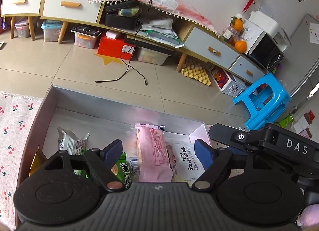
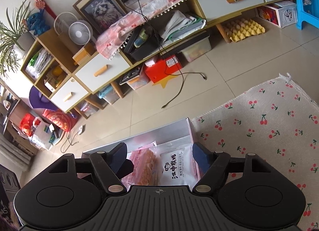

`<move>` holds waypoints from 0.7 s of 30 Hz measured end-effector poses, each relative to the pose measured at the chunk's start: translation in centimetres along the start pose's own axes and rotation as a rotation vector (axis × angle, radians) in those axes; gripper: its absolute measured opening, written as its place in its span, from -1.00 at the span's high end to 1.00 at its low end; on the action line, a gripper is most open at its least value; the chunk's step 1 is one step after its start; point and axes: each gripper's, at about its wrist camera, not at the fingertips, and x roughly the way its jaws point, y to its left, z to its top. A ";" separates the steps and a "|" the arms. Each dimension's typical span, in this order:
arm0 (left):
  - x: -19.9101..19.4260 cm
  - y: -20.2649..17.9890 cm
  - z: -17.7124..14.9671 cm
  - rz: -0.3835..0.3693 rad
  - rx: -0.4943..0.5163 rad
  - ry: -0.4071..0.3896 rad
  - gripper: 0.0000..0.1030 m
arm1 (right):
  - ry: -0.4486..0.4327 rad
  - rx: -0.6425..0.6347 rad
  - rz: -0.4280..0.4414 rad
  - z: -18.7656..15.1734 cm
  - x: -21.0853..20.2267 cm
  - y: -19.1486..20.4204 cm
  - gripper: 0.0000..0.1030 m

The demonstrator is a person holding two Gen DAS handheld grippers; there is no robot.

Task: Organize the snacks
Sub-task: 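Open both tools to drop the snacks into the box, then withdraw both tools from the box toward the remaining snacks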

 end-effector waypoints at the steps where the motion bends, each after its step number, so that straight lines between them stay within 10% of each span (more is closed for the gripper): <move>1: -0.3 -0.1 0.0 -0.001 0.000 -0.004 -0.62 | -0.003 -0.002 -0.002 0.0 -0.3 0.1 -0.49; 21: -6.5 -1.7 -2.7 0.009 0.006 -0.025 -0.99 | -0.026 -0.016 0.000 -2.8 -8.1 1.7 -0.74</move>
